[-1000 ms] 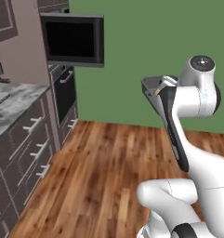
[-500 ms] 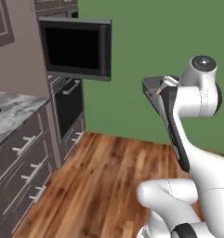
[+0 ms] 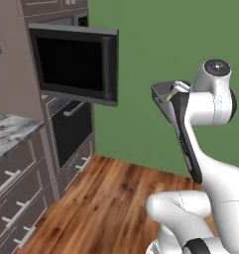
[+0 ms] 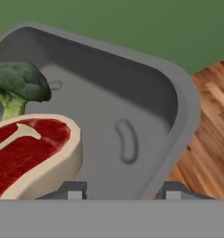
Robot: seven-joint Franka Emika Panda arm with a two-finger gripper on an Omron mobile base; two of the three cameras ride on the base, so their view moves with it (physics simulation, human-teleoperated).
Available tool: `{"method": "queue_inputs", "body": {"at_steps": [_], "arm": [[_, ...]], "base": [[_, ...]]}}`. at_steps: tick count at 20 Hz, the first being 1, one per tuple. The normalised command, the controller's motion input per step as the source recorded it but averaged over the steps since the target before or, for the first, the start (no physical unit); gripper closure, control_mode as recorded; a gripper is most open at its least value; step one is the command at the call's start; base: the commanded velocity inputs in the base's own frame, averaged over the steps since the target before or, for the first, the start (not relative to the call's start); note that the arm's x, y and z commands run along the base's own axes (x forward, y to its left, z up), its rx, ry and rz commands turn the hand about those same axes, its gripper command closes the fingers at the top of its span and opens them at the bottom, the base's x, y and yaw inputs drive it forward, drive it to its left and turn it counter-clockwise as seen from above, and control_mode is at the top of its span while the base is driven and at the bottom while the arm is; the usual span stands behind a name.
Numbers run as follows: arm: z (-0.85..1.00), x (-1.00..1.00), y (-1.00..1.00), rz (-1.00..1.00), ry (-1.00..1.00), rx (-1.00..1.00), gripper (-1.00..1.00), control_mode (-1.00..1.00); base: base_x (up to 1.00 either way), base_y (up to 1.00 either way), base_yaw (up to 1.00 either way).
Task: Place the tupperware containing the steak and broccoli meal in the microwave. Close the microwave door and press the start button to reheat the meal.
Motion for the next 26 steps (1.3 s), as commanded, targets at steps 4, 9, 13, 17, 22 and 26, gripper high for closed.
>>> {"method": "queue_inputs", "body": {"at_steps": [4,9,13,17,22,26], "arm": [[0.00,0.00,0.00,0.00,0.00,0.00,1.00,1.00],[0.00,0.00,0.00,0.00,0.00,0.00,1.00,1.00],[0.00,0.00,0.00,0.00,0.00,0.00,1.00,1.00],[0.00,0.00,0.00,0.00,0.00,0.00,1.00,1.00],[0.00,0.00,0.00,0.00,0.00,0.00,1.00,1.00],[0.00,0.00,0.00,0.00,0.00,0.00,1.00,1.00]], "base": [[0.74,-0.63,0.26],[0.54,-0.49,0.34],[0.18,-0.46,0.32],[0.04,-0.41,0.30],[0.05,-0.54,0.31],[0.08,-0.65,0.30]]}}
